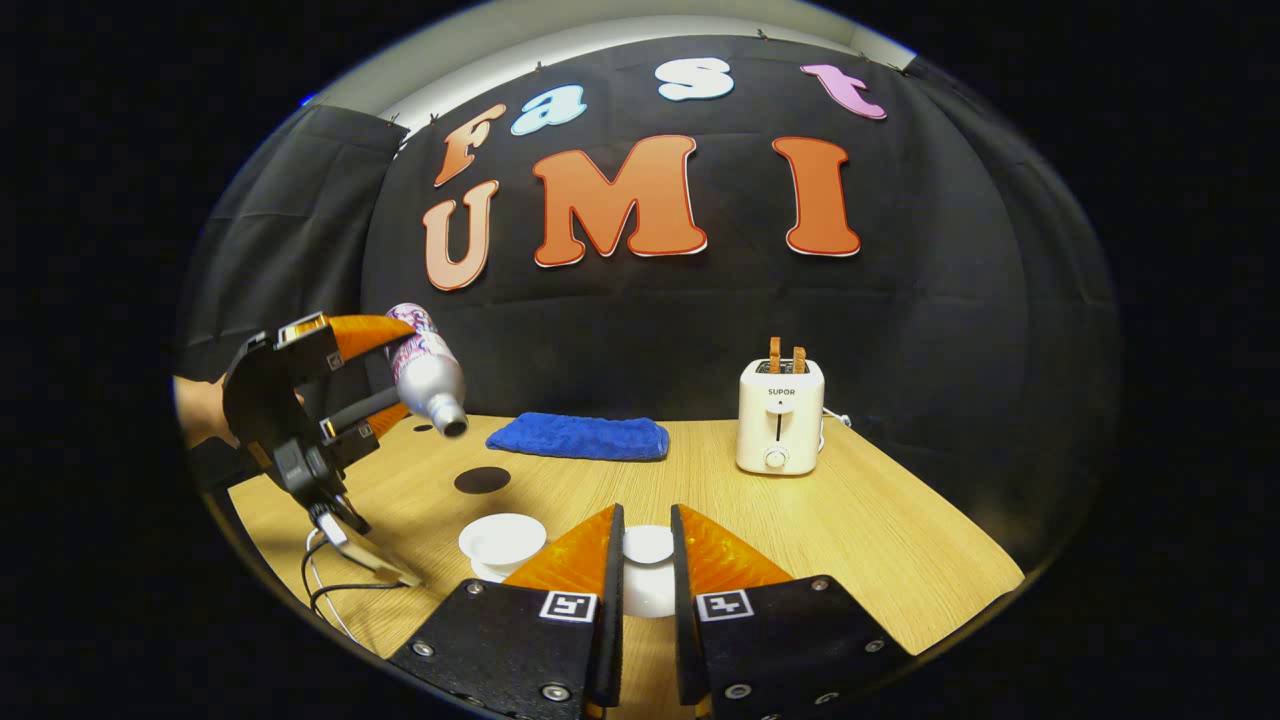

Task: Open the teacup lid with one hand, grasp the water bottle and pour water into the teacup with the other hand; after pouring, place the water bottle on the coaster and then close the teacup lid.

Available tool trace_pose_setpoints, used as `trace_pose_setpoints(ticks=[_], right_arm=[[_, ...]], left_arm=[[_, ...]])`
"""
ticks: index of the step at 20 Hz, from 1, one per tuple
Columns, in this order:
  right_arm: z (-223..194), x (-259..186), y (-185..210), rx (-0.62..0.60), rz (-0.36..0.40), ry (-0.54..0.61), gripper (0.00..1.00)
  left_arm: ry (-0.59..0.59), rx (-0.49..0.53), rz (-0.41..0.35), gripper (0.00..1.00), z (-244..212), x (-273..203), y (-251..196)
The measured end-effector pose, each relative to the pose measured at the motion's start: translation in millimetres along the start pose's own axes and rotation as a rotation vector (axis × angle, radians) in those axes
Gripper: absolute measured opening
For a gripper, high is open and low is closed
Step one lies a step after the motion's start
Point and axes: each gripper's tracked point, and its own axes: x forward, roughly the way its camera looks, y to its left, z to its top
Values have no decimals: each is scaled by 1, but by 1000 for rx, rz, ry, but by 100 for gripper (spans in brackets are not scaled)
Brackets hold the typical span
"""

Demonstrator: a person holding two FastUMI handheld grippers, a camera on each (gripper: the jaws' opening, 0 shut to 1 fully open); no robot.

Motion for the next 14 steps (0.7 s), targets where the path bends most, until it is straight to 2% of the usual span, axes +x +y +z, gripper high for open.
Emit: trace_pose_setpoints(ticks=[1, 2, 4, 5, 8, 10, 11, 14], right_arm=[[0, 1, 2, -2, 1, 1, 22], [1, 2, 4, -3, 3, 4, 22], [2, 3, 6, -9, 5, 5, 22], [2, 4, 9, -14, 7, 6, 22], [1, 9, 13, -27, 4, 15, 22], [1, 10, 17, -31, 9, 17, 22], [3, 11, 18, -32, 9, 16, 22], [6, 13, 24, -38, 16, 13, 22]], left_arm=[[27, -49, 10, 87, -9, 3, 5], [45, -102, 24, 79, -16, 5, 12], [58, -178, 63, 83, -22, 10, 23], [57, -209, 84, 80, -22, 10, 28], [71, -317, 133, 79, -30, 9, 41], [91, -417, 166, 86, -36, 9, 46], [107, -474, 184, 78, -42, 10, 49], [188, -641, 195, 78, -64, 13, 45]])
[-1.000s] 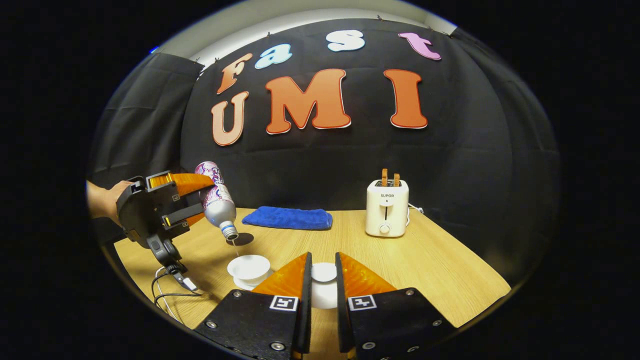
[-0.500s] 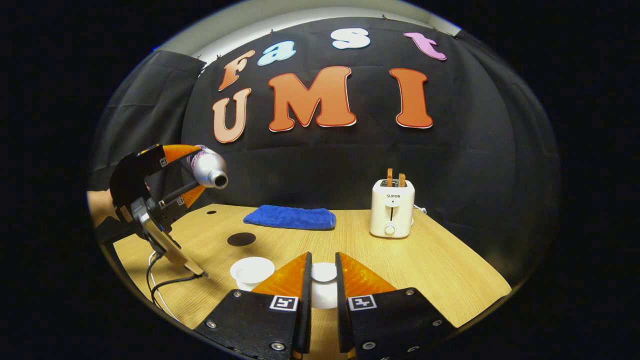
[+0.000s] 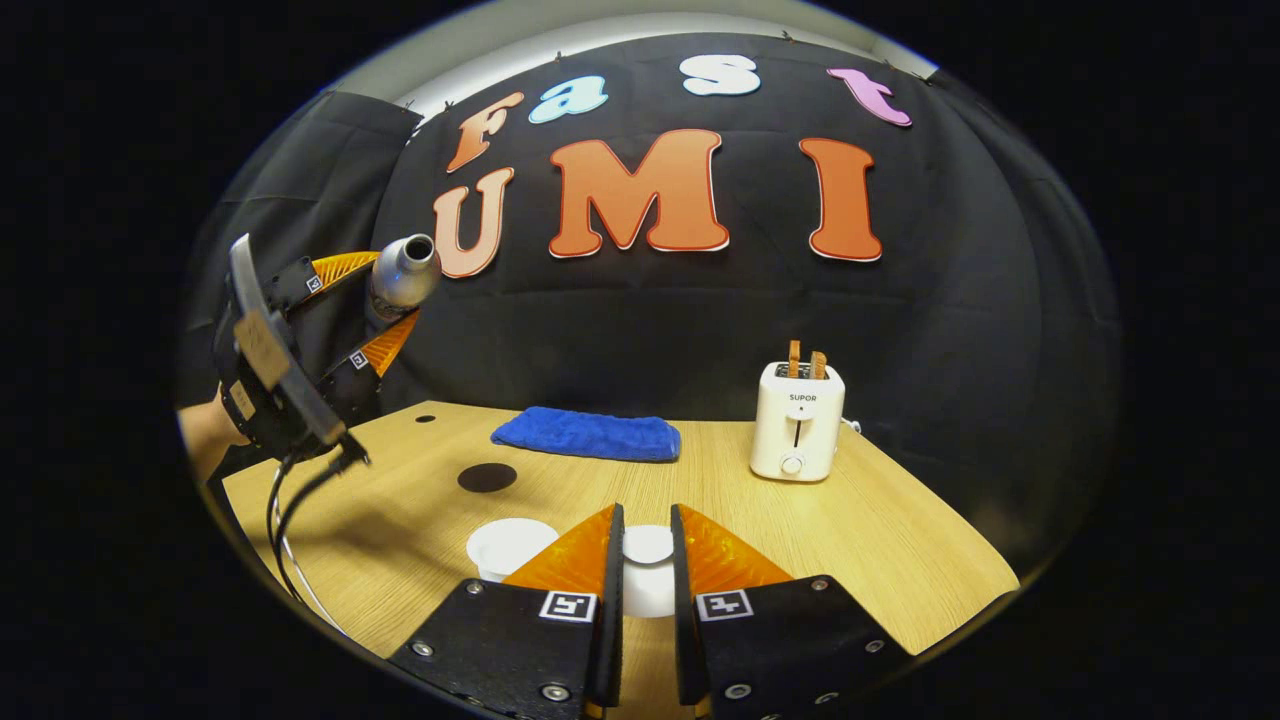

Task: Open the teacup lid with one hand, grasp the water bottle and pour water into the teacup with the other hand; after pouring, place the water bottle on the coaster and then close the teacup lid.

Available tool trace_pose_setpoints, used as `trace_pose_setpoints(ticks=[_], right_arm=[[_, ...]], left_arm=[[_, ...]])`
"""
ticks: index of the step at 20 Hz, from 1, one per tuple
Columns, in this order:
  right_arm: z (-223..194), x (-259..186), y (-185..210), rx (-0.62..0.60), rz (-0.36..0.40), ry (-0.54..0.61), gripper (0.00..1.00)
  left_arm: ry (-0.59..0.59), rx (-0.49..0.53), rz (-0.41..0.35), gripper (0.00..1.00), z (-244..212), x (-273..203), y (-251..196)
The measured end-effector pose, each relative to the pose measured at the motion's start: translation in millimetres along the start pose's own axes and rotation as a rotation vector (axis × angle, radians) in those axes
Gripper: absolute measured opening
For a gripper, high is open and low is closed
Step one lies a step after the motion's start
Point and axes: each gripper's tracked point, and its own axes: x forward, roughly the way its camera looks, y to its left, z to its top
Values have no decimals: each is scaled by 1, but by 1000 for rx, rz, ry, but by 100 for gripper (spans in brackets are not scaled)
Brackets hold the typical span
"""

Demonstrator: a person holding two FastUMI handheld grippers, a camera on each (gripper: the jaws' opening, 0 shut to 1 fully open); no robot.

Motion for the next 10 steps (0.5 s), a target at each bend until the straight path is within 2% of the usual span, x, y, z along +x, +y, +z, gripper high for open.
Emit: trace_pose_setpoints(ticks=[1, 6, 7, 8, 10], right_arm=[[1, 1, 2, -3, 1, -3, 22], [-2, 9, 11, -22, 11, 7, 22], [-3, 11, 10, -24, 8, 9, 22], [-4, 11, 10, -25, 7, 8, 22], [-3, 14, 13, -28, 10, 9, 22]], left_arm=[[31, -57, -3, 82, -6, 4, -2], [170, -332, 11, 82, -47, 17, -12], [192, -397, 12, 78, -52, 17, -13], [212, -458, 10, 82, -57, 22, -17], [257, -594, 2, 82, -64, 32, -28]])
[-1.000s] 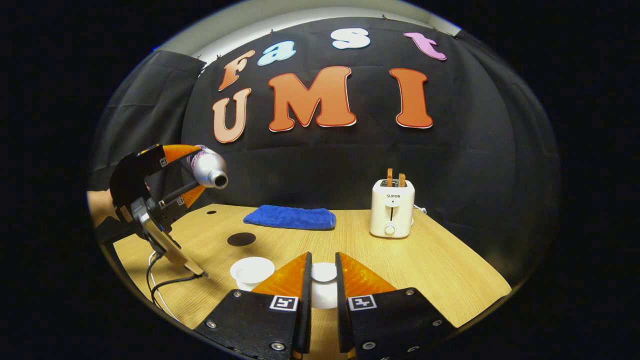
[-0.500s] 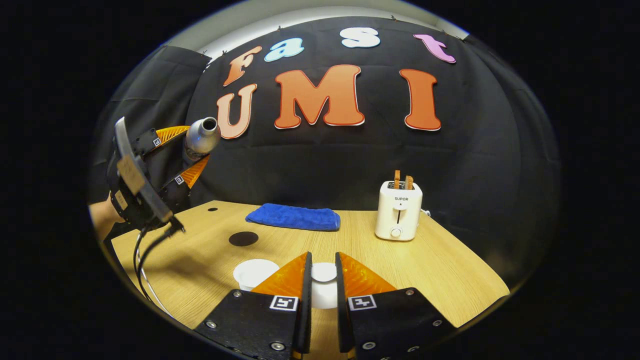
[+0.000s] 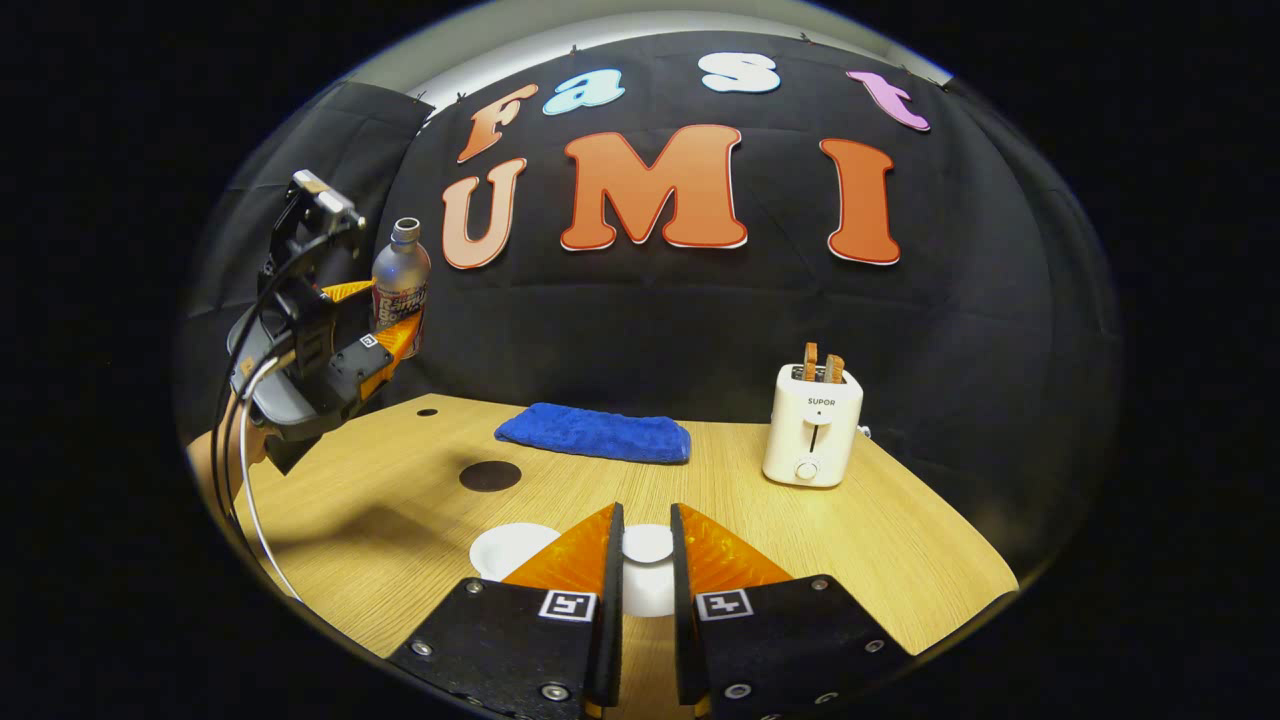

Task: Open the teacup lid with one hand, grasp the water bottle and pour water into the teacup with the other hand; after pouring, place the water bottle on the coaster and then close the teacup lid.

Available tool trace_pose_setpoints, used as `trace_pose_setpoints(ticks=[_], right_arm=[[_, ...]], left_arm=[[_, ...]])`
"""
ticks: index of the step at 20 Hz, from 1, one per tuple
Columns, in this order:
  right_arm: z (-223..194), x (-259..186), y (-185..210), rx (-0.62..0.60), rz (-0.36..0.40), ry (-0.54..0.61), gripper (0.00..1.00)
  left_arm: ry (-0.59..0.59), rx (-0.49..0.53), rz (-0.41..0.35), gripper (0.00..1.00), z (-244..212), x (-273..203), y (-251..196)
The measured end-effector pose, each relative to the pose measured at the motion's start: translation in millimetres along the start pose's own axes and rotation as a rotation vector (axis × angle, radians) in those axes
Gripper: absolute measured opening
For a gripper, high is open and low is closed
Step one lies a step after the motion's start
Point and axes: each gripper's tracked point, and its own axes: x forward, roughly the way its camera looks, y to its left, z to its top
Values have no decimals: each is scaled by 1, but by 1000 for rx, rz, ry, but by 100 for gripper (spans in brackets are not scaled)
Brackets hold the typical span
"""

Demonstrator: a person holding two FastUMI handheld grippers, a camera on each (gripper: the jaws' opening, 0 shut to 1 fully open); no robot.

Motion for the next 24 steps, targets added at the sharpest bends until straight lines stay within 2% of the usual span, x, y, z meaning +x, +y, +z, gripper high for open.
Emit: trace_pose_setpoints(ticks=[4, 10, 12, 13, 14, 16, 17, 18, 20, 21, 23, 24], right_arm=[[3, 13, 6, 4, 13, -5, 22], [1, 24, 11, 7, 28, -2, 22], [1, 28, 12, 10, 32, -3, 22], [1, 29, 12, 12, 33, -5, 22], [1, 29, 13, 14, 36, -6, 22], [3, 31, 14, 17, 41, -8, 22], [2, 31, 16, 17, 47, -5, 22], [2, 33, 16, 18, 47, -7, 22], [1, 34, 17, 15, 51, -5, 22], [0, 35, 19, 14, 56, -1, 22], [-1, 37, 20, 12, 58, 1, 22], [-1, 38, 21, 13, 60, 0, 22]], left_arm=[[106, -256, -50, 82, -28, 10, -15], [256, -488, -142, 82, -78, 30, -54], [300, -530, -160, 82, -93, 33, -63], [320, -548, -169, 78, -97, 34, -68], [338, -566, -178, 83, -105, 33, -74], [372, -591, -192, 83, -117, 33, -82], [385, -597, -200, 79, -121, 33, -87], [398, -603, -210, 83, -125, 33, -93], [427, -615, -234, 83, -134, 32, -105], [440, -622, -248, 79, -138, 32, -110], [462, -628, -255, 83, -143, 32, -117], [473, -625, -255, 79, -146, 30, -119]])
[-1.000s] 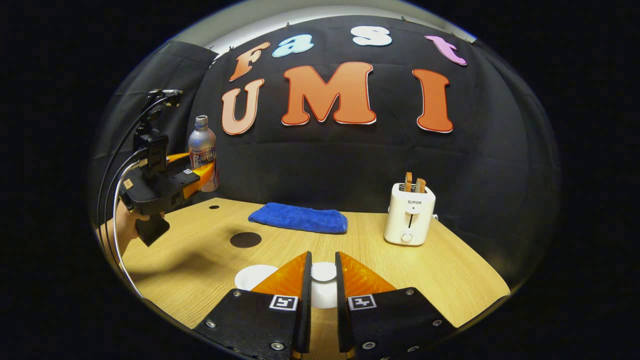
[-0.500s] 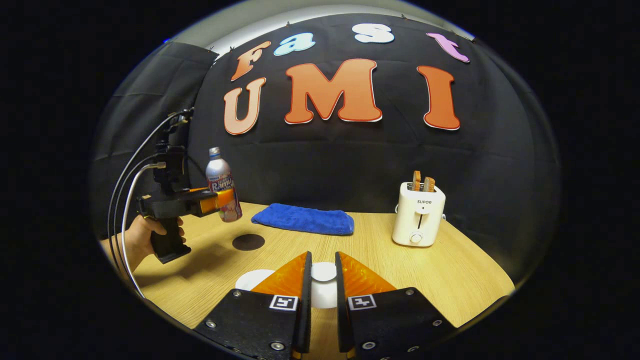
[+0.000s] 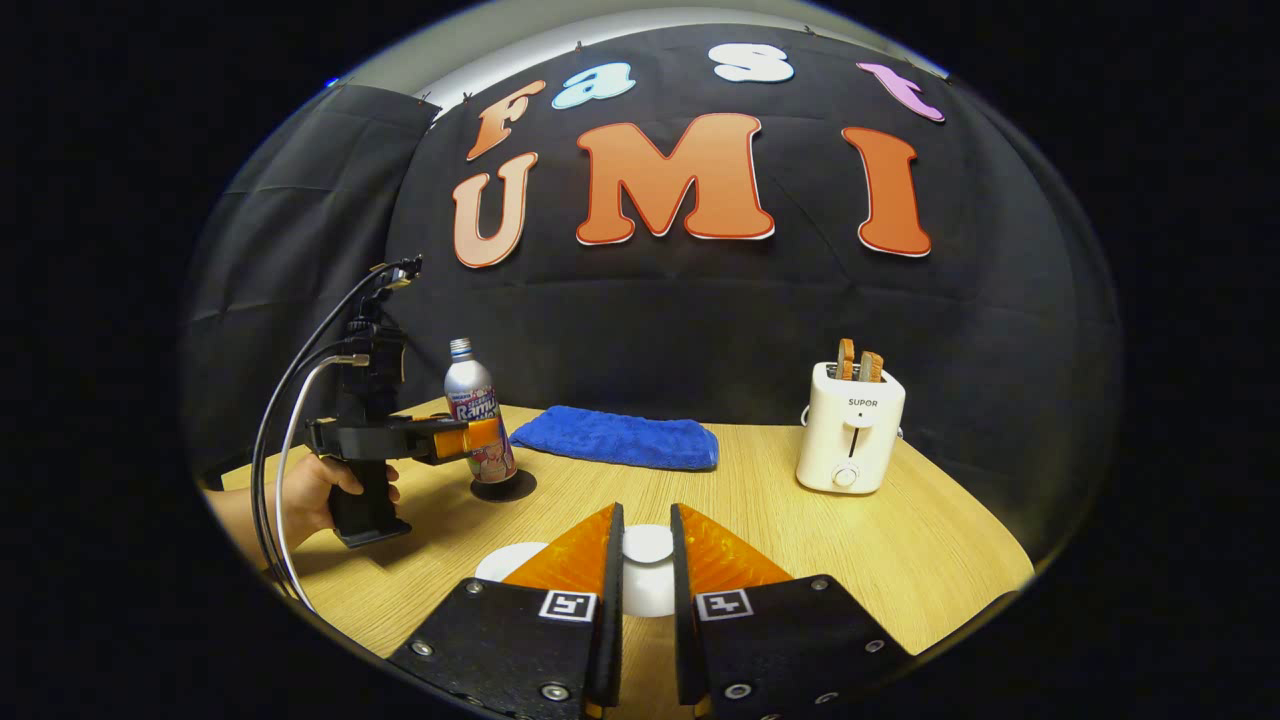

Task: Open the teacup lid with one hand, grasp the water bottle and pour water into the teacup with the other hand; after pouring, place the water bottle on the coaster and then close the teacup lid.

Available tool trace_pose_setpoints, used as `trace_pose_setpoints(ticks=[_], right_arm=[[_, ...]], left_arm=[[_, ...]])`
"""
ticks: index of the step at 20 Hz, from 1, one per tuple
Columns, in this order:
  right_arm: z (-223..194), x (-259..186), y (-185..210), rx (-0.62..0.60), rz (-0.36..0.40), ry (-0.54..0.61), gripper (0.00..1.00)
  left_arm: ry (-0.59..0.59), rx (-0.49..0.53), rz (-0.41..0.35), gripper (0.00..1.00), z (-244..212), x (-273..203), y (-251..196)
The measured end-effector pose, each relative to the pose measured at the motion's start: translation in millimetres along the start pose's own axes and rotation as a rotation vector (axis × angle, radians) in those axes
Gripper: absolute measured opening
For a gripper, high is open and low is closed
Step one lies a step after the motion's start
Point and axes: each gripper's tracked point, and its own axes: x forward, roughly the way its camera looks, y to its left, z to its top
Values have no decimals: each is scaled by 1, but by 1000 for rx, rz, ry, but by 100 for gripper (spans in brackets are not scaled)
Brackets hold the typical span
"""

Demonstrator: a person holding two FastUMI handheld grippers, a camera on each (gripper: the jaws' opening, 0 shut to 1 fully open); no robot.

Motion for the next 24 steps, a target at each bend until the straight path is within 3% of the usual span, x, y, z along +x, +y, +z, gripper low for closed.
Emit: trace_pose_setpoints(ticks=[1, 10, 13, 14, 23, 24], right_arm=[[1, 1, -1, 5, -5, -3, 22], [3, 3, 16, 26, 29, -11, 22], [4, 5, 24, 33, 45, -10, 22], [3, 6, 29, 35, 53, -10, 22], [-22, 26, 74, 14, 123, 37, 22], [-27, 27, 76, 10, 125, 45, 22]], left_arm=[[8, -3, -10, 83, -3, 1, -1], [56, 6, -21, 84, -21, 4, -2], [33, 26, -27, 98, -13, -9, -4], [23, 44, -26, 94, -10, -15, -5], [-90, 97, -35, 98, 21, -83, -2], [-93, 96, -30, 94, 20, -89, 0]])
